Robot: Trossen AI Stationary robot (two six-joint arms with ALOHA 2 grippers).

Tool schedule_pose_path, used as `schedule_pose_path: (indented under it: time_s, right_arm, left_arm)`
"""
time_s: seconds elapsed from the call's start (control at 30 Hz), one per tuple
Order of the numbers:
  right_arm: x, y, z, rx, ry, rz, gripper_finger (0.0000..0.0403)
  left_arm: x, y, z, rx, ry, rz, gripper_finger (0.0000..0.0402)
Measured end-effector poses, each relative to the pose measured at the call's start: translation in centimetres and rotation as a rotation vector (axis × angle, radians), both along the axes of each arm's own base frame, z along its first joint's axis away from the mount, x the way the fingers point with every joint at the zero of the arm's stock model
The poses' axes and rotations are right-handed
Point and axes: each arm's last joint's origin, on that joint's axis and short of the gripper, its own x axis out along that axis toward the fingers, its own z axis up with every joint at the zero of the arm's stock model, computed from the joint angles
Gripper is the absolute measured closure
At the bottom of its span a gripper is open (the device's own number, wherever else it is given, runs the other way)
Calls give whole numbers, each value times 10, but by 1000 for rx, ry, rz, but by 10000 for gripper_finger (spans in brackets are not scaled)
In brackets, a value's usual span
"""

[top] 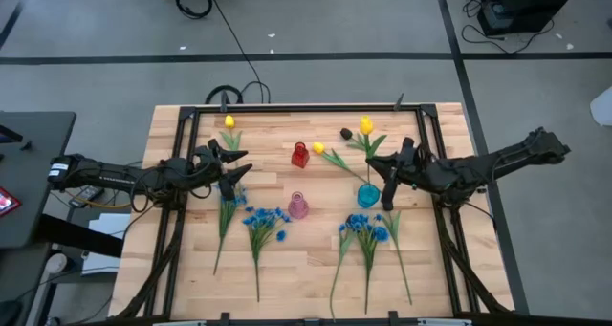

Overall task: Sort flowers into vase by color
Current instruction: Put the top right yellow flower into the blue vase

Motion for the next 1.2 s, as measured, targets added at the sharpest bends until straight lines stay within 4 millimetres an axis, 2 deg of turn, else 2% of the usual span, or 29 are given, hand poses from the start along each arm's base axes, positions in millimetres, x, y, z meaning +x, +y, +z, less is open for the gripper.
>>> schedule_pose_path:
  time_s: [0.33, 0.6, 0.87, 1.03, 1.2]
  right_arm:
    - [-6, 9, -33, 0, -70, -51, 371]
    - [-14, 14, -64, 25, -118, -10, 371]
    - [-17, 24, -71, -7, -58, 154, 370]
    - [-18, 24, -76, -7, -14, 156, 364]
    - [-20, 21, -86, 5, 62, 105, 327]
  left_arm:
    - [0, 0, 0, 0, -3, 0, 170]
    - [0, 0, 2, -1, -26, 0, 170]
    - [0, 0, 2, 2, -23, 0, 170]
    - [0, 0, 2, 22, -10, 2, 170]
    - [0, 0, 2, 24, -8, 2, 170]
